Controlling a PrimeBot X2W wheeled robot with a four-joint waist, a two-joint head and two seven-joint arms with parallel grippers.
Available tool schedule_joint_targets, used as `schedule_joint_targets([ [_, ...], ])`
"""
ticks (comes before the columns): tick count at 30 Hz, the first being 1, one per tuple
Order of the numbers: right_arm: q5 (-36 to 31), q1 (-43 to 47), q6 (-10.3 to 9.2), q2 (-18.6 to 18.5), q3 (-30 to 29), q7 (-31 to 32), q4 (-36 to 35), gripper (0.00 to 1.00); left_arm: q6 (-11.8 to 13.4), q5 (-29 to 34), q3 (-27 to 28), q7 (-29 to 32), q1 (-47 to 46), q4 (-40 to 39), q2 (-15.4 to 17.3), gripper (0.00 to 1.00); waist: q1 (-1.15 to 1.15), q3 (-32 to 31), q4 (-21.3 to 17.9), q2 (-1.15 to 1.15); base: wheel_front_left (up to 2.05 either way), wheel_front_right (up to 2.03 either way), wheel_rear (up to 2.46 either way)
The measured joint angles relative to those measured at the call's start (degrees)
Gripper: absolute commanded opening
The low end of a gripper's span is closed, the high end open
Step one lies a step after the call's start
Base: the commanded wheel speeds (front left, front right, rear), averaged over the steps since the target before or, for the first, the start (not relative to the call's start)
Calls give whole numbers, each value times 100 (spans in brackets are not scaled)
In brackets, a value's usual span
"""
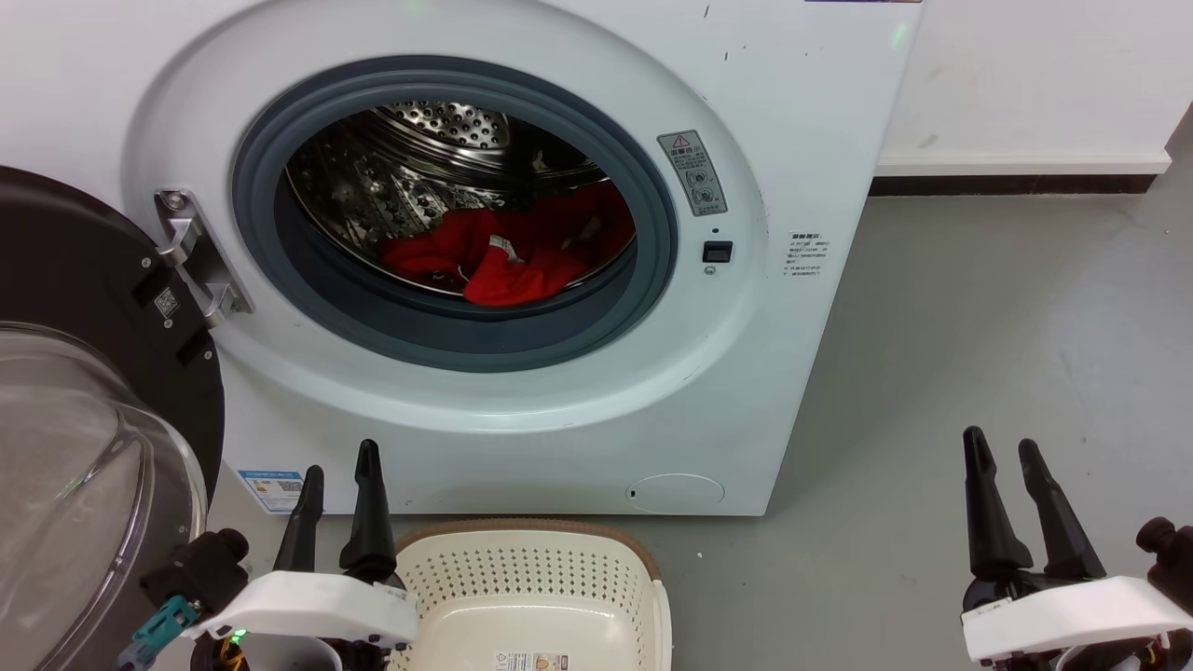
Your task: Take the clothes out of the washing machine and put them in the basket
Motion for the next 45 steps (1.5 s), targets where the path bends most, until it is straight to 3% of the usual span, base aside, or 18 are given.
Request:
schedule_joint_targets([
  [25,-1591,229,1,0,54,-359,-220,100,166,1443,-193,-356,168,-87,3,100,0,13,0,0,0,0,0],
  [45,-2334,374,1,0,-2,-606,-366,100,248,2235,-276,-593,275,-38,7,100,0,19,-22,0,0,0,0],
])
